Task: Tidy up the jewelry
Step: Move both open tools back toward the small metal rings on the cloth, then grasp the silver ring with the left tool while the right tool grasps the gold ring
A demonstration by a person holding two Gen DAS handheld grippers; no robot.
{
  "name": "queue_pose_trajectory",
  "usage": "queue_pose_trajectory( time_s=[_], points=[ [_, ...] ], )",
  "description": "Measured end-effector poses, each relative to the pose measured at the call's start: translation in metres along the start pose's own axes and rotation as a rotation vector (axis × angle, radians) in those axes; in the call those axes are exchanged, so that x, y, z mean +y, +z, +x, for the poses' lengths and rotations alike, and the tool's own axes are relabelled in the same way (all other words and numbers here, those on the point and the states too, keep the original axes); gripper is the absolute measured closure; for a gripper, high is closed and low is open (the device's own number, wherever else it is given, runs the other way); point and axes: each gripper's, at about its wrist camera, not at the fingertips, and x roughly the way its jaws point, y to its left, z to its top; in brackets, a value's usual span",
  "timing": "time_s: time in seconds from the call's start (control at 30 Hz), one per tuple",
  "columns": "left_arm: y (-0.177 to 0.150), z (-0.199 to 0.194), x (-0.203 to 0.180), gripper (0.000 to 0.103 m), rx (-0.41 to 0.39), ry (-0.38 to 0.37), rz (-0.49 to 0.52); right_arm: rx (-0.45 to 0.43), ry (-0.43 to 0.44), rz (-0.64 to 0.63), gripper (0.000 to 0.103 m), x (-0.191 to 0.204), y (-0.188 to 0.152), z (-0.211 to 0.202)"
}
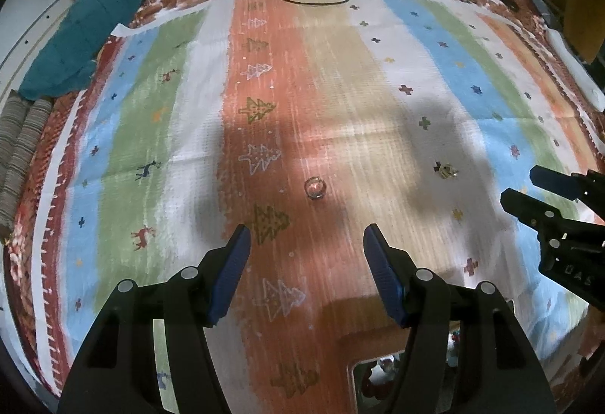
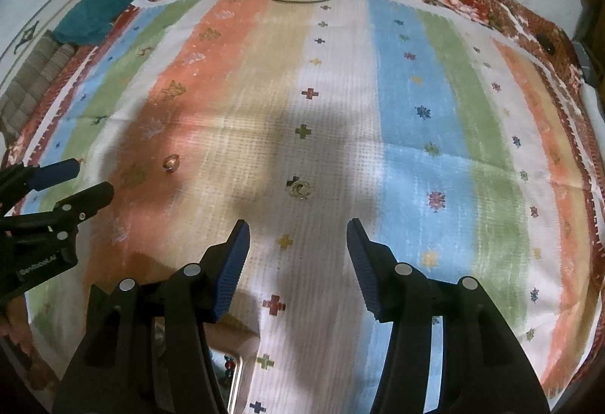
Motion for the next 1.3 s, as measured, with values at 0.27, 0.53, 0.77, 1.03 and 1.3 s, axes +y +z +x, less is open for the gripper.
queue_pose_trajectory(
  time_s=[0.27, 0.53, 0.77, 1.03, 1.3],
  points=[
    [0.011, 0.017, 0.002, 0.041, 0.025, -0.013, 0.002, 0.039, -0.007, -0.015, 0.050, 0.002, 0.007, 0.021],
    [0.021, 0.042, 0.004, 0.043, 0.068, -0.017, -0.003, 0.082, -0.024, -0.008, 0.050, -0.002, 0.015, 0.049],
    [0.027, 0.065, -0.001, 0.047, 0.108, -0.025, 0.021, 0.103, -0.021, -0.016, 0.056, -0.001, 0.026, 0.068],
    [0.037, 0.084, 0.003, 0.055, 0.143, -0.053, 0.008, 0.148, -0.010, -0.005, 0.063, -0.003, 0.032, 0.088],
    [0.039, 0.105, -0.005, 0.064, 0.181, -0.064, 0.034, 0.158, -0.030, -0.019, 0.078, 0.000, 0.035, 0.099]
  ],
)
